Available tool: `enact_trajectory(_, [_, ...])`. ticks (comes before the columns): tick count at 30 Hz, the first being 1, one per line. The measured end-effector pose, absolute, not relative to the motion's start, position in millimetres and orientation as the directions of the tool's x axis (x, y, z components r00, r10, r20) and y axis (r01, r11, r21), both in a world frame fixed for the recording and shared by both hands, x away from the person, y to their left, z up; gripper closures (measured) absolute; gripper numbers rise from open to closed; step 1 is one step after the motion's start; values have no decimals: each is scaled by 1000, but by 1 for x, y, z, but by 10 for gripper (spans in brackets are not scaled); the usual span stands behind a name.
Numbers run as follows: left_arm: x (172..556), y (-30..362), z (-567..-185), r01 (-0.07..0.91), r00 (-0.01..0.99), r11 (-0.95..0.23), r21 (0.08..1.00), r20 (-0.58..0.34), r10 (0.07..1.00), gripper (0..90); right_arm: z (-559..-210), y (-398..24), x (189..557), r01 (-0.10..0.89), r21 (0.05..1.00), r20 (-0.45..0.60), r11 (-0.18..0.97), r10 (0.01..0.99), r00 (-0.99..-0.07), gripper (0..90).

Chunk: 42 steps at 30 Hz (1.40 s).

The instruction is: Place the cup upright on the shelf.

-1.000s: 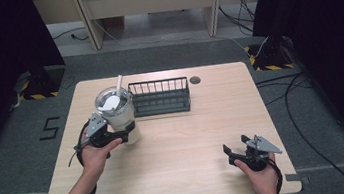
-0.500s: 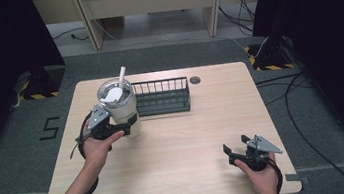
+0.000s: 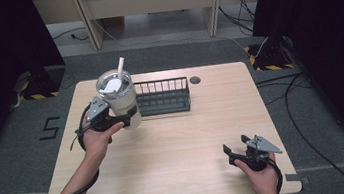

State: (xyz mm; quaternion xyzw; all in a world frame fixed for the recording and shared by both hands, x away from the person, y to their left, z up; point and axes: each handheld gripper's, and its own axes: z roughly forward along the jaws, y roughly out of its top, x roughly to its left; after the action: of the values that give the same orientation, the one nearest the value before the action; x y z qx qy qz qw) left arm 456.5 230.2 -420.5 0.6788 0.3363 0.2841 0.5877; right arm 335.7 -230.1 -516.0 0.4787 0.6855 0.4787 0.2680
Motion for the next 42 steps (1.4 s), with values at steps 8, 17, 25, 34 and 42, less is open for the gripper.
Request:
enact_trajectory(8, [462, 228, -415, 119, 614, -77, 990, -13, 790, 97, -516, -230, 336, 400, 913, 91, 84, 913, -398, 188])
enact_trajectory(17, [472, 222, -404, 111, 620, -67, 992, -17, 785, 96, -516, -230, 336, 401, 912, 93, 82, 912, -399, 188])
enact_trajectory(25, [478, 214, -396, 98, 624, -68, 993, -8, 781, 97, -516, -231, 335, 403, 912, 99, 76, 913, -396, 188])
enact_trajectory(34, [486, 205, -388, 91, 630, -64, 994, -7, 776, 97, -516, -231, 335, 402, 913, 101, 74, 912, -397, 188])
enact_trajectory(42, [493, 199, -378, 80, 632, -66, 995, 1, 775, 97, -516, -231, 335, 402, 913, 103, 73, 912, -398, 188])
